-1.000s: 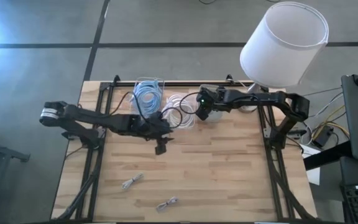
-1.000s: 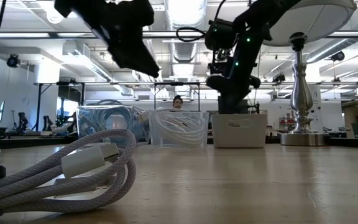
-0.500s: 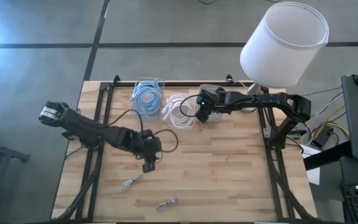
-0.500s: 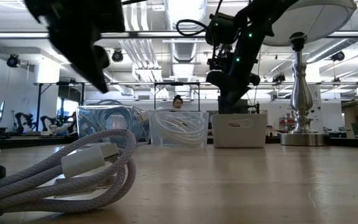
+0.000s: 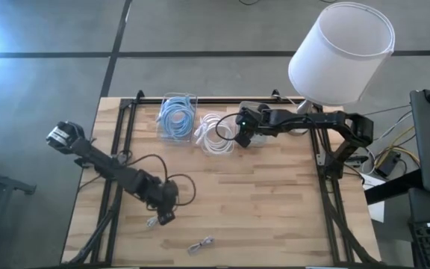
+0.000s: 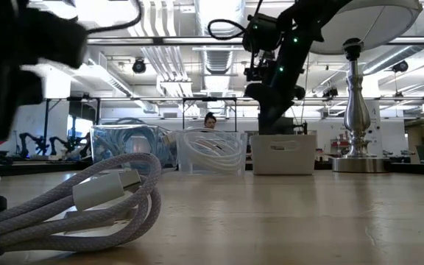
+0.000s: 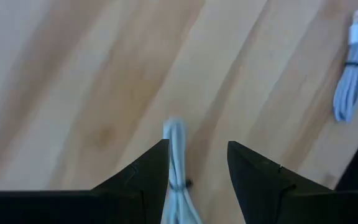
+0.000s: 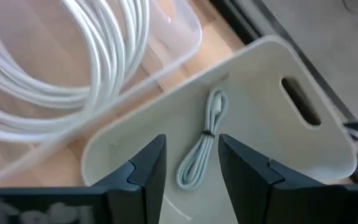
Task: Pick & Place USB Port
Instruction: Put the white charger cable into the white bin
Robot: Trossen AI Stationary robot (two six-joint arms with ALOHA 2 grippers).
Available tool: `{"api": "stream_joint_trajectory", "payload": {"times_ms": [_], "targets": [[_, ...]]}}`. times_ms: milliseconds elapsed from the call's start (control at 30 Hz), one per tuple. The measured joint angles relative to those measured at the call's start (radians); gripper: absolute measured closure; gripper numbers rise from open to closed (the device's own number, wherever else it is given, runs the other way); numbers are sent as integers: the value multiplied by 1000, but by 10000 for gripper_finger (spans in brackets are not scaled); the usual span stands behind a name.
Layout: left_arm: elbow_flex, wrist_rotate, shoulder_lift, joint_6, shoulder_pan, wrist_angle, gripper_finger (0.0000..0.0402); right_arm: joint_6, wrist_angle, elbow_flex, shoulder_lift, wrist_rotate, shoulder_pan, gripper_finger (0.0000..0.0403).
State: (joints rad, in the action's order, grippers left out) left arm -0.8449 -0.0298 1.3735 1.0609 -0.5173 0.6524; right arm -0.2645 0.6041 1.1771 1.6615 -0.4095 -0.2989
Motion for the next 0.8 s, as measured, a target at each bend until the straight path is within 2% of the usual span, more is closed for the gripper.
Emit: {"api": "stream_joint_trajectory", "payload": {"times_ms": [133,333,533,800], "targets": [[41,-20,0,154,-58,-4,236,30,-11,41,0,0,0,259],[105,4,16,265,-113,-67,236,108,-128,95,0,0,0,255],[150,31,82,283,-128,-235,236,176,-204,111,0,0,0,263],[148,33,173,281,-127,-237,236,259,-235,110,0,4,0,258]]}}
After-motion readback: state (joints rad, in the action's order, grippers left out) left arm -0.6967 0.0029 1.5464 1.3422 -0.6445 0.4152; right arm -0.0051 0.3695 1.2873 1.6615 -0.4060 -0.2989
